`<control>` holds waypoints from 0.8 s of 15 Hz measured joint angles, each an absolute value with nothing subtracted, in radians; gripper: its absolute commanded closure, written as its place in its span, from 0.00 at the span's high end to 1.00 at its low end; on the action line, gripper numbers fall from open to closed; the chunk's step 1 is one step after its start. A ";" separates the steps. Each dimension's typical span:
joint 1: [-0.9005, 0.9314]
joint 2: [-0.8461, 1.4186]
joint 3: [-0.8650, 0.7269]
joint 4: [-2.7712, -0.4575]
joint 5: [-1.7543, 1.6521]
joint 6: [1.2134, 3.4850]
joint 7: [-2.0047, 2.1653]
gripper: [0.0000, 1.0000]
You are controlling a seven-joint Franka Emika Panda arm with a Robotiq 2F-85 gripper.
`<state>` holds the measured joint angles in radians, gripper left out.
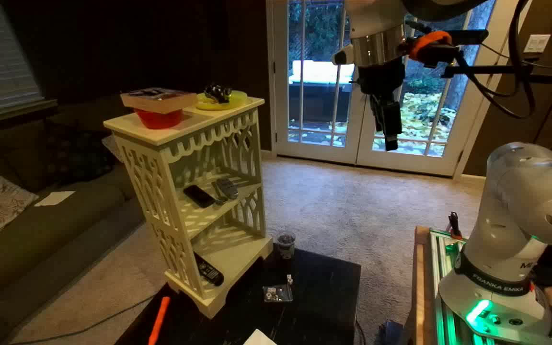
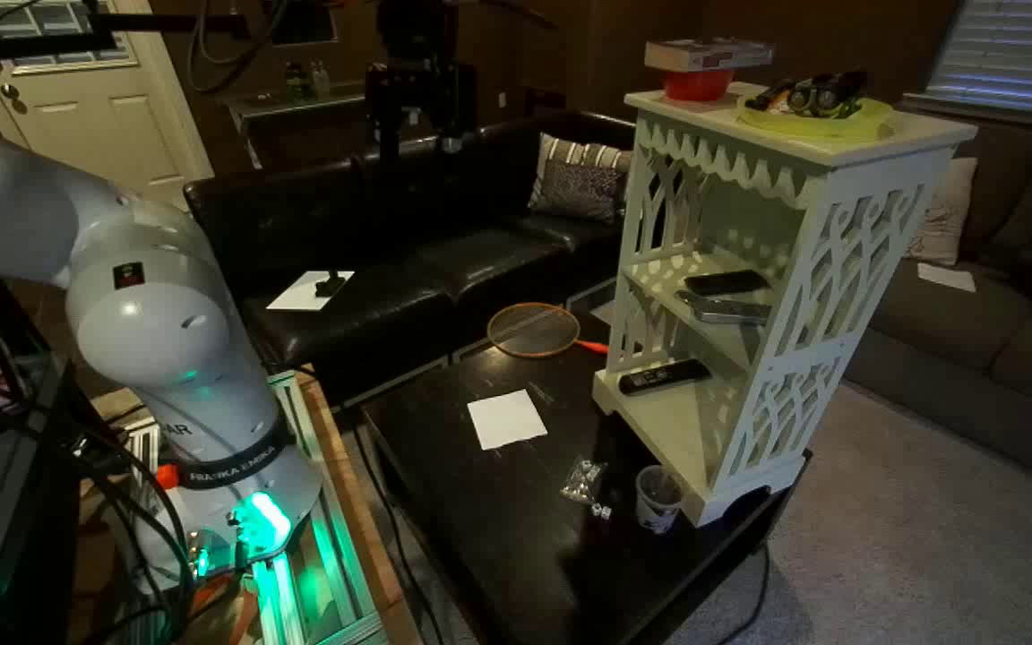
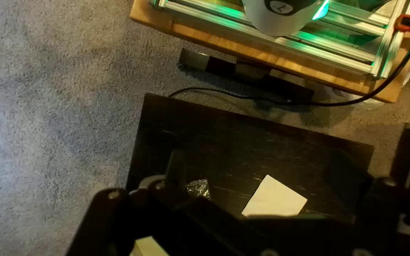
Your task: Put the silver spoon on top of the shelf.
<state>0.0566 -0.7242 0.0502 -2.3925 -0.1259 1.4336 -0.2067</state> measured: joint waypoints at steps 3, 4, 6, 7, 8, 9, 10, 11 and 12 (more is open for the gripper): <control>0.060 -0.724 0.049 -2.394 -0.126 1.446 -0.205 1.00; 0.068 -0.724 0.050 -2.398 -0.126 1.467 -0.205 1.00; 0.091 -0.720 0.056 -2.411 -0.112 1.530 -0.187 1.00; 0.105 -0.715 0.064 -2.416 -0.102 1.560 -0.173 1.00; 0.120 -0.710 0.076 -2.420 -0.093 1.585 -0.160 1.00; 0.134 -0.703 0.091 -2.422 -0.092 1.600 -0.152 1.00; 0.145 -0.697 0.105 -2.422 -0.091 1.605 -0.145 1.00; 0.151 -0.693 0.113 -2.422 -0.092 1.607 -0.142 1.00; 0.152 -0.690 0.116 -2.422 -0.092 1.608 -0.141 1.00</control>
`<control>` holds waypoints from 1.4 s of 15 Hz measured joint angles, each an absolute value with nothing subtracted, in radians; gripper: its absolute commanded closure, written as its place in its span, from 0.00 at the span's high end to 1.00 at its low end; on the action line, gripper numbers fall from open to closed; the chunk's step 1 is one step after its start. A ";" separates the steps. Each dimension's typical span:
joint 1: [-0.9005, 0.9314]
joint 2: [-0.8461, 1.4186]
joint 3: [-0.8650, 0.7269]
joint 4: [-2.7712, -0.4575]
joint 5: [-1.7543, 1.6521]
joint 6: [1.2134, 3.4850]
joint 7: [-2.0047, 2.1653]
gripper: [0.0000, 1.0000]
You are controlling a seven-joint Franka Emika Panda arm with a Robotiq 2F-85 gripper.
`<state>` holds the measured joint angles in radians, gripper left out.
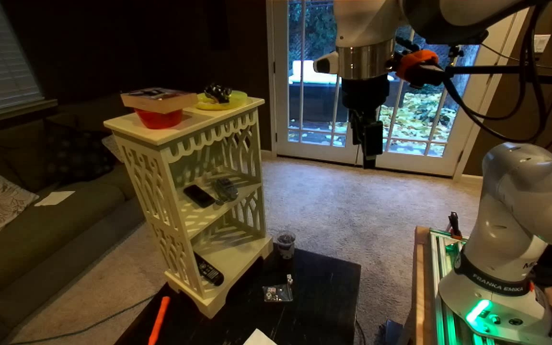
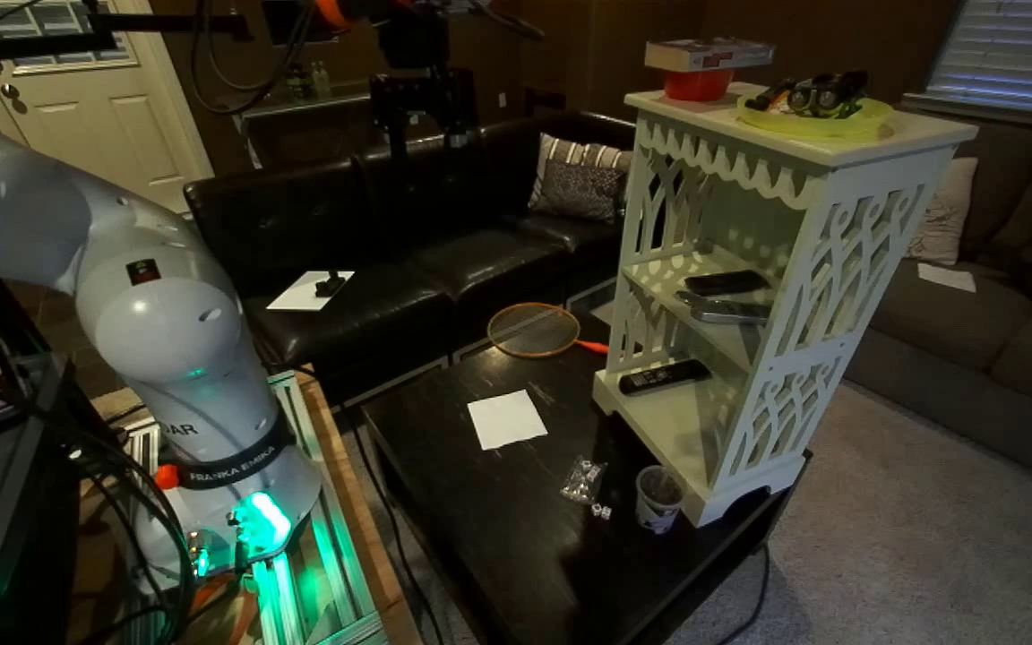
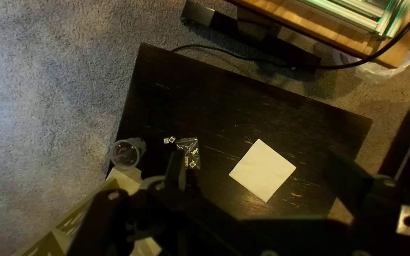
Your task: Put the silver spoon on top of the shelf.
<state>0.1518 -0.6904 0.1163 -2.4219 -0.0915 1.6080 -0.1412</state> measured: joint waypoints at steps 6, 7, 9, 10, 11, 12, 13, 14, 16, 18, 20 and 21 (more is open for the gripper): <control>0.153 -0.684 0.120 -2.447 -0.082 1.767 -0.088 1.00; 0.157 -0.678 0.127 -2.466 -0.073 1.852 -0.066 1.00; 0.162 -0.663 0.161 -2.507 -0.071 2.025 -0.012 1.00; 0.162 -0.654 0.188 -2.527 -0.079 2.110 0.016 1.00; 0.160 -0.641 0.220 -2.548 -0.102 2.193 0.042 1.00; 0.155 -0.622 0.254 -2.568 -0.138 2.275 0.069 1.00; 0.143 -0.598 0.287 -2.588 -0.186 2.352 0.095 1.00; 0.121 -0.566 0.323 -2.608 -0.250 2.425 0.126 1.00; 0.038 -0.496 0.404 -2.640 -0.404 2.530 0.198 1.00; -0.051 -0.429 0.467 -2.649 -0.502 2.546 0.260 1.00; -0.027 -0.418 0.441 -2.641 -0.502 2.547 0.259 1.00; -0.017 -0.427 0.434 -2.641 -0.502 2.546 0.259 1.00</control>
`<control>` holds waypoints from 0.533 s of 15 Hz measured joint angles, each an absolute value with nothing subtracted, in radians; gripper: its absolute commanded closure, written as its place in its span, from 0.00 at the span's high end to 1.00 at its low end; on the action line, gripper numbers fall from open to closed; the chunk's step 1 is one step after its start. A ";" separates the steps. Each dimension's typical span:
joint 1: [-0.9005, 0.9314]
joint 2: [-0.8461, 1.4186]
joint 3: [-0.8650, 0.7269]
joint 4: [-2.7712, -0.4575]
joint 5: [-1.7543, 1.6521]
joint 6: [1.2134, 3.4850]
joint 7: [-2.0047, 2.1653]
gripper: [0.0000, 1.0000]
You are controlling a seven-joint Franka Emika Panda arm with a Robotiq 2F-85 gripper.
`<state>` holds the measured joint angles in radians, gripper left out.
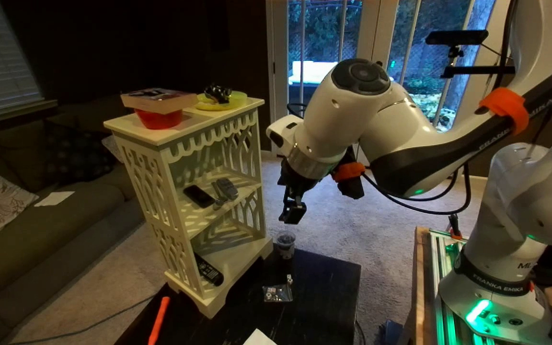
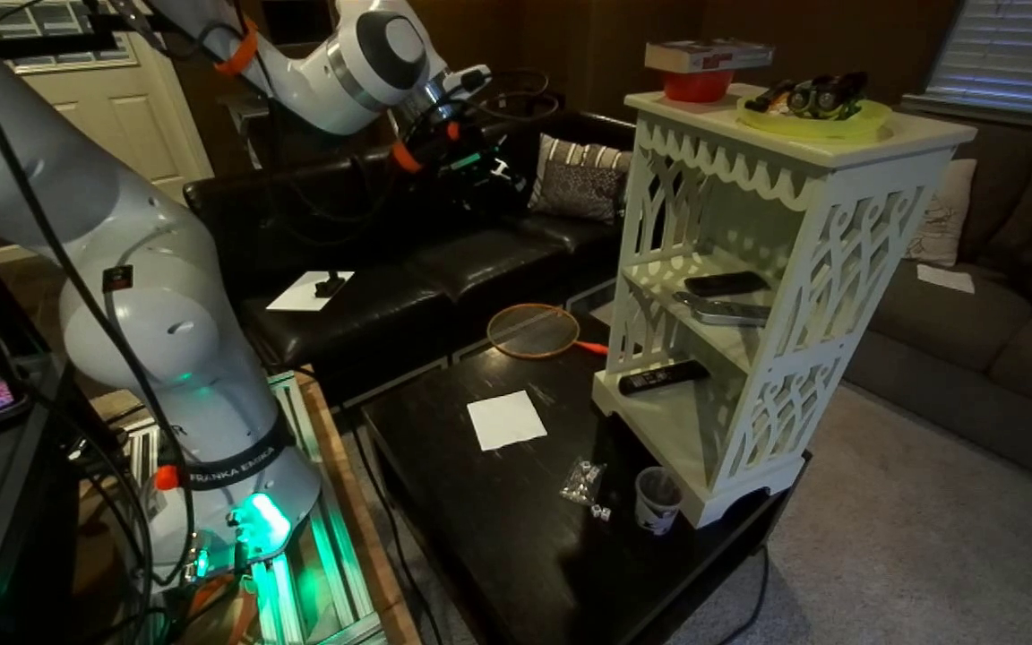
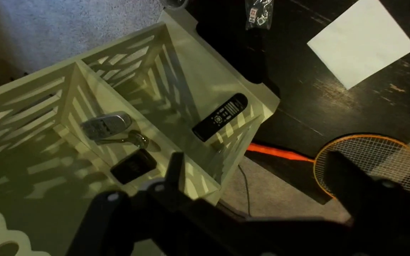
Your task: Put the silver spoon on top of the shelf.
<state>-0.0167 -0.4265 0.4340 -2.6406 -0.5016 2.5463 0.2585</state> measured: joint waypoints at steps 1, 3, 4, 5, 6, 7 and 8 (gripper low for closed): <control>-0.010 -0.433 0.433 -2.640 -0.501 2.546 0.259 1.00; -0.007 -0.438 0.433 -2.641 -0.501 2.546 0.259 1.00; -0.007 -0.438 0.432 -2.641 -0.501 2.546 0.259 1.00; -0.007 -0.438 0.432 -2.641 -0.501 2.546 0.259 1.00; -0.007 -0.438 0.432 -2.641 -0.501 2.546 0.259 1.00; -0.007 -0.438 0.432 -2.641 -0.501 2.546 0.259 1.00; -0.006 -0.437 0.431 -2.641 -0.501 2.546 0.259 1.00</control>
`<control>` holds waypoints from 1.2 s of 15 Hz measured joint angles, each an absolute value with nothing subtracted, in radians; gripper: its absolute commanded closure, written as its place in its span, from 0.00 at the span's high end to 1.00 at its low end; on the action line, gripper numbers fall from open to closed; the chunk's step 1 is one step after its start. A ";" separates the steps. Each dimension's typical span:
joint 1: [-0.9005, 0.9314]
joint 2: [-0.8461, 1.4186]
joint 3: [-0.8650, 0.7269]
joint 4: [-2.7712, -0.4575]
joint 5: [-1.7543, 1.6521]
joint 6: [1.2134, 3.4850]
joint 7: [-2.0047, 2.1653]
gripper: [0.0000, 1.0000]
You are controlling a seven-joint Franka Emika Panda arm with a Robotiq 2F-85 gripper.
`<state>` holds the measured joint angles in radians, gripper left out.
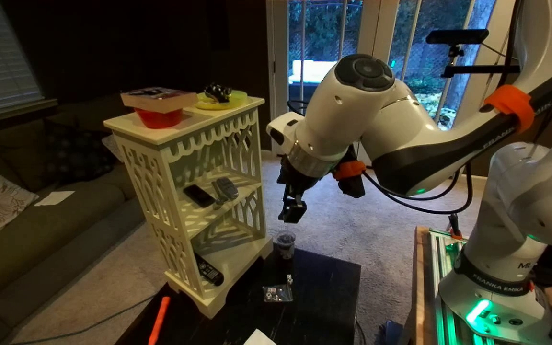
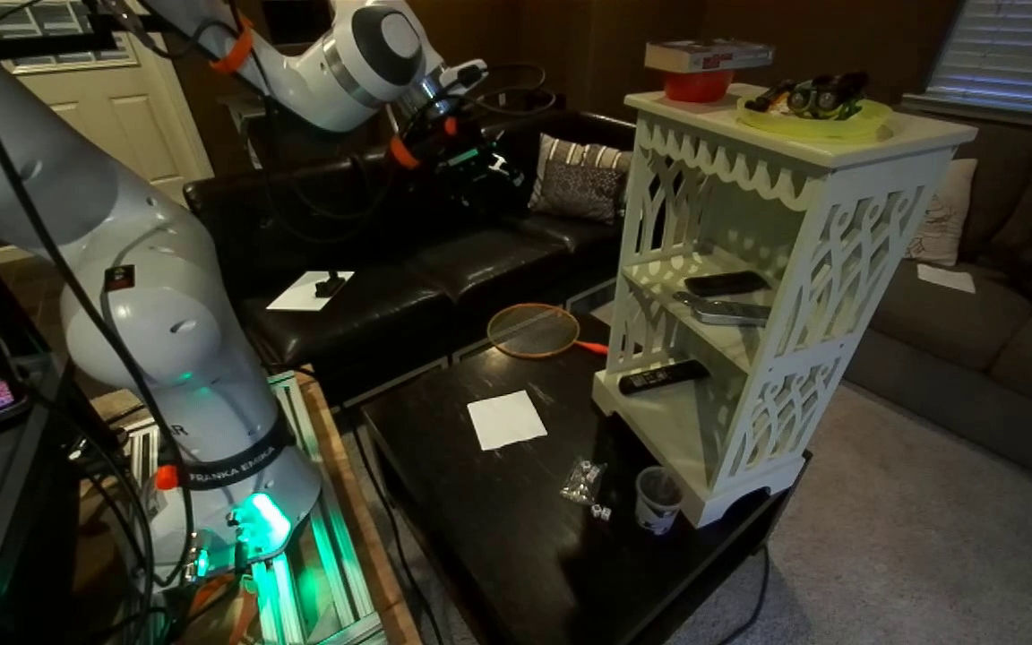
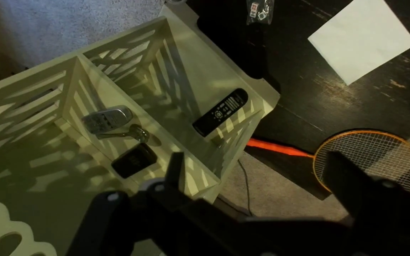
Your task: Put the silver spoon on top of the shelf.
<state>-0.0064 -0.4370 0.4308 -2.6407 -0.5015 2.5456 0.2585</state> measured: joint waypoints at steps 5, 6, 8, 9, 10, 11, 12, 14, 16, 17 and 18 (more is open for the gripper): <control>-0.071 -0.360 0.580 -2.636 -0.634 2.595 0.514 1.00; -0.115 -0.333 0.647 -2.629 -0.683 2.627 0.592 1.00; -0.238 -0.287 0.794 -2.598 -0.831 2.654 0.745 1.00; -0.307 -0.271 0.868 -2.580 -0.905 2.654 0.806 1.00; -0.373 -0.256 0.934 -2.561 -0.980 2.651 0.862 1.00; -0.433 -0.243 0.991 -2.544 -1.056 2.642 0.914 1.00; -0.483 -0.228 1.037 -2.528 -1.130 2.623 0.965 1.00; -0.562 -0.187 1.108 -2.500 -1.255 2.565 1.055 1.00; -0.600 -0.141 1.136 -2.485 -1.283 2.521 1.069 1.00; -0.605 -0.122 1.138 -2.480 -1.285 2.513 1.069 1.00; -0.607 -0.111 1.138 -2.476 -1.286 2.510 1.069 1.00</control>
<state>-0.6070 -0.1110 1.1384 -2.4764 -1.2861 2.5095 1.0688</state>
